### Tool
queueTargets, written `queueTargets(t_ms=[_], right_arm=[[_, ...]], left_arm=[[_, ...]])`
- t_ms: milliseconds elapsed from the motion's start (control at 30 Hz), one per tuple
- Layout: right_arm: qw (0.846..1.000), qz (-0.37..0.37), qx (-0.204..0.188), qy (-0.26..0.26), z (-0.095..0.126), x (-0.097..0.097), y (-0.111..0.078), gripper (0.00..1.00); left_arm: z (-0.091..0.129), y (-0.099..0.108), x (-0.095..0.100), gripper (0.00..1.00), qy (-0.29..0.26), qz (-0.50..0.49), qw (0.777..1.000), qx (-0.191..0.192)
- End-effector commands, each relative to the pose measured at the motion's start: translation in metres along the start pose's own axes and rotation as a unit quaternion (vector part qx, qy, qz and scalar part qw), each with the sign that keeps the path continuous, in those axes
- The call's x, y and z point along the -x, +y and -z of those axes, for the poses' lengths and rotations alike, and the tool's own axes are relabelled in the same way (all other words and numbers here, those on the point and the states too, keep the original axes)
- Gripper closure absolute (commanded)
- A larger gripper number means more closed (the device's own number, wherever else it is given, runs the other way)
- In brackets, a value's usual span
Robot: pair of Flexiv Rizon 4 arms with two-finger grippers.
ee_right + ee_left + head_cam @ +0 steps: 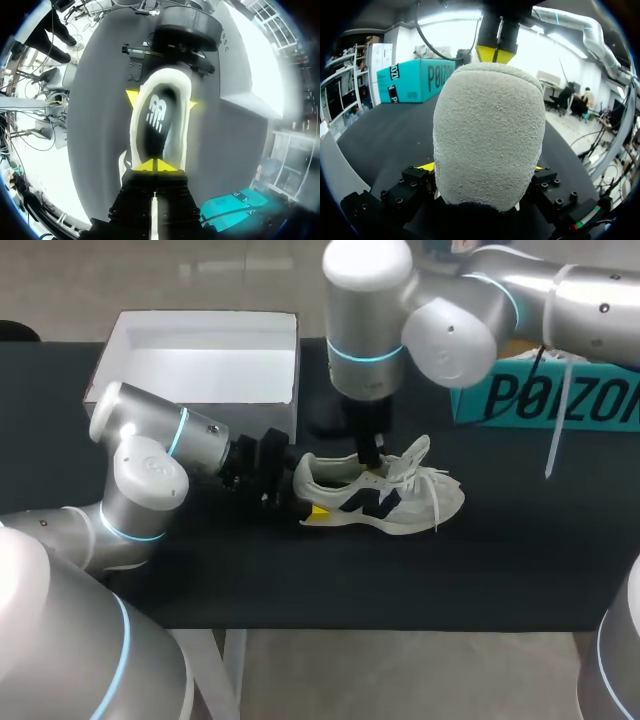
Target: Take the shoe out of the shoebox, open the shoe tongue, remove and reinsert the insole, then place the shoe into the shoebox
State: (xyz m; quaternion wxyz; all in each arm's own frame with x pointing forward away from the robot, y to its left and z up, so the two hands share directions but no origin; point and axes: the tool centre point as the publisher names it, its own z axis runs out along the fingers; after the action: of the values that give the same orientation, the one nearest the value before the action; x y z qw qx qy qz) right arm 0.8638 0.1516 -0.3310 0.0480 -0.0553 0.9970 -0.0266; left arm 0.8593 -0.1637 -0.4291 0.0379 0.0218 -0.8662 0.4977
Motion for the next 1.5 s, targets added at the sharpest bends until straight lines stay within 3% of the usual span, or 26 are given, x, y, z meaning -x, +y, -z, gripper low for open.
queueTargets(t_ms=[33, 333, 800, 1233, 1300, 1500], right_arm=[[0.999, -0.05, -0.011, 0.002, -0.009, 0.003, -0.001, 1.0], [0.995, -0.094, -0.012, 0.006, -0.028, 0.013, 0.005, 1.0], [0.996, -0.088, 0.002, 0.023, -0.058, -0.003, -0.001, 1.0], [0.997, -0.08, 0.0, 0.02, -0.073, 0.018, -0.004, 1.0], [0.997, -0.075, 0.005, 0.019, -0.073, 0.021, -0.001, 0.86], [0.997, -0.068, 0.007, 0.024, -0.081, 0.023, 0.004, 0.76]], left_arm=[[0.0, 0.0, -0.001, 1.0, 0.0, 0.0, 1.0, 0.0], [0.0, 0.0, -0.001, 1.0, 0.0, 0.0, 1.0, 0.0], [0.0, 0.0, -0.001, 1.0, 0.0, 0.0, 1.0, 0.0], [0.0, 0.0, -0.001, 1.0, 0.0, 0.0, 1.0, 0.0], [0.0, 0.0, -0.001, 1.0, 0.0, 0.0, 1.0, 0.0], [0.0, 0.0, -0.001, 1.0, 0.0, 0.0, 1.0, 0.0]])
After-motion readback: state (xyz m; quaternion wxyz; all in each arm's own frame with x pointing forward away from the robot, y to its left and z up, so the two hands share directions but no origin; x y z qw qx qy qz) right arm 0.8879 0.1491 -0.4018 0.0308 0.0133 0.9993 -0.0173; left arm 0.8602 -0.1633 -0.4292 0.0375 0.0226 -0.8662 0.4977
